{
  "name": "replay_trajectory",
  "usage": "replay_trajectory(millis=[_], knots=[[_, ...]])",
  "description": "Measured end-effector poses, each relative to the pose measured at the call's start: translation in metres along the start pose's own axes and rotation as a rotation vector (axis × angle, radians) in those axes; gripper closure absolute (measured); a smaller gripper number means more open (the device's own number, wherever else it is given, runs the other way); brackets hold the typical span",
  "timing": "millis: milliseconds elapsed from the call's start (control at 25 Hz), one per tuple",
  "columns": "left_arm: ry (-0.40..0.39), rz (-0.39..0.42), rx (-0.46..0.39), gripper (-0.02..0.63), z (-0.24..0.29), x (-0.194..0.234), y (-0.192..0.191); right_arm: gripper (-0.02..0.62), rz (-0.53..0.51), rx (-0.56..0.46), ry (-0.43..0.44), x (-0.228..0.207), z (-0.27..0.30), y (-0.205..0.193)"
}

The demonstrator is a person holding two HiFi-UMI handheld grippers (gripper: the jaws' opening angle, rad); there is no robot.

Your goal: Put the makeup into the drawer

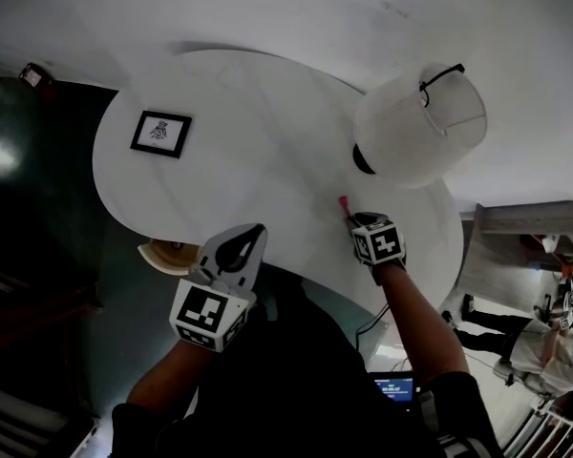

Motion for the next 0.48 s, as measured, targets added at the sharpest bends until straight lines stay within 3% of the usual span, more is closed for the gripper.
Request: replay_trajectory(millis=[120,480], knots=[[0.01,-0.002,-0.008,0.595,-0.006,0.001,0.0,0.499,0.007,0.013,0.011,0.0,0.001,0.001],[0.049,-0.017,-0.035,0.595,-0.013,0.0,0.004,0.502,-0.037,0.048,0.012,-0.003,0.0,0.004]])
Point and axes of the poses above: the fingertips, and each gripper's own axes: z forward along the fingers, x to its left, y out of its top, the point moved 7 cm from there along -z, backward along the fingers, and after that the axes turned 14 degrees about -z, right-handed, at the moved point
